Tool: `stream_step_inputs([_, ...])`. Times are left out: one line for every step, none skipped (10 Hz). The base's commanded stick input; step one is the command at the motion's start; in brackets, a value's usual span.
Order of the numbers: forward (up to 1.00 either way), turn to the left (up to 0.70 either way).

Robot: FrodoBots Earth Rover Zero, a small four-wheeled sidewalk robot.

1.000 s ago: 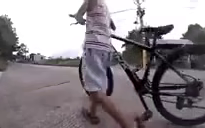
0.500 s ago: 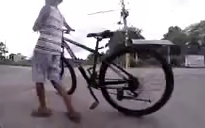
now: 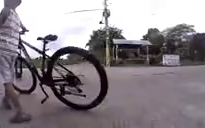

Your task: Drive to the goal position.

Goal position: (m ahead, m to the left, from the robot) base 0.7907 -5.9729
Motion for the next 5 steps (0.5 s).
stream_step_inputs([0.0, -0.45])
stream_step_inputs([0.0, -0.45])
stream_step_inputs([0.0, -0.45])
stream_step_inputs([0.0, -0.45])
stream_step_inputs([0.0, -0.45])
